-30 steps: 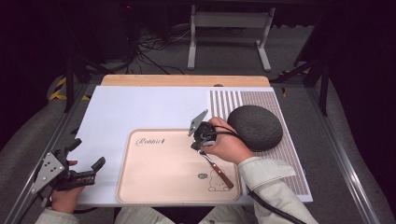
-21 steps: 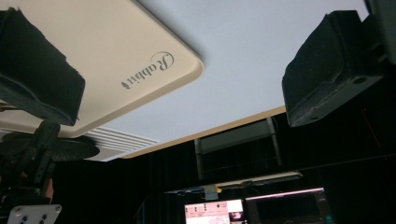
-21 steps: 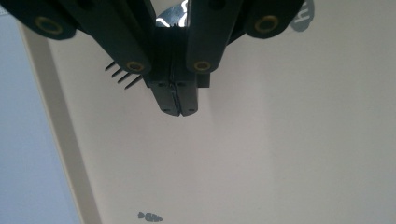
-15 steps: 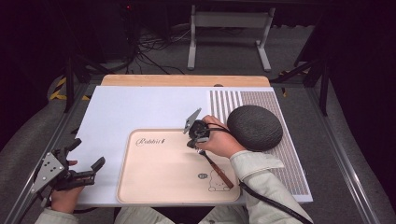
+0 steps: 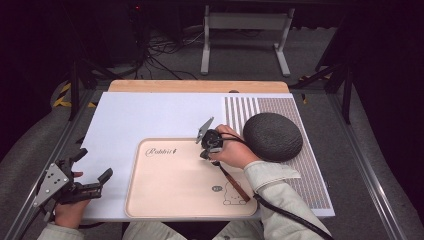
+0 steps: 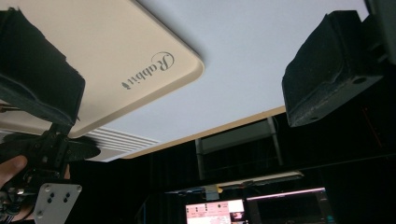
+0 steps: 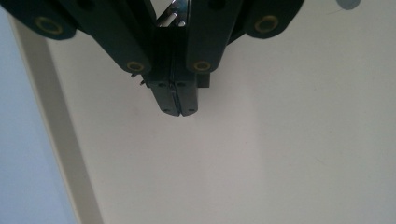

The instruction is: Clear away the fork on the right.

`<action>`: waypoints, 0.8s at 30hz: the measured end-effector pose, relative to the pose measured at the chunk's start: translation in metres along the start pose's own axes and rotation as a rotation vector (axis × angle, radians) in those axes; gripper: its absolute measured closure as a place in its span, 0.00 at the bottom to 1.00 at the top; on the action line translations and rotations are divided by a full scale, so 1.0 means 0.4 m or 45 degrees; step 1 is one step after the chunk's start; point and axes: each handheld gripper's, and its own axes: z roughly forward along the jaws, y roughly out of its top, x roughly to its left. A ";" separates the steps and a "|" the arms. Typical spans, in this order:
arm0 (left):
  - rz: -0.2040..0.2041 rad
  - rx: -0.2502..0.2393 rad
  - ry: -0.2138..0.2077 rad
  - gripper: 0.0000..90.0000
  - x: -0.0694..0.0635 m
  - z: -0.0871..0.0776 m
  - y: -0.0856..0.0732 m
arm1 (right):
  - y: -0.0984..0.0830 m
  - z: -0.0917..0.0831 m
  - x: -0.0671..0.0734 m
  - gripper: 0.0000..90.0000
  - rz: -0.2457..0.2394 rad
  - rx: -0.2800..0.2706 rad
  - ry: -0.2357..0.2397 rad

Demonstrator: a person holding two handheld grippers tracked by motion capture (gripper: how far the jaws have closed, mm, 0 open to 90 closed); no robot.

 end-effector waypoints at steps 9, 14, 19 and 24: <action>0.000 0.002 -0.001 0.00 0.000 0.000 0.000 | -0.004 0.004 -0.011 1.00 0.034 0.024 -0.032; -0.002 0.001 0.000 0.00 0.000 0.000 -0.001 | -0.017 0.003 -0.025 1.00 0.081 0.033 -0.046; -0.006 0.003 -0.001 0.00 0.001 0.001 -0.002 | -0.035 -0.001 -0.044 1.00 0.122 0.044 -0.060; -0.008 0.002 0.000 0.00 0.000 0.002 -0.002 | -0.050 -0.010 -0.058 1.00 0.152 0.049 -0.076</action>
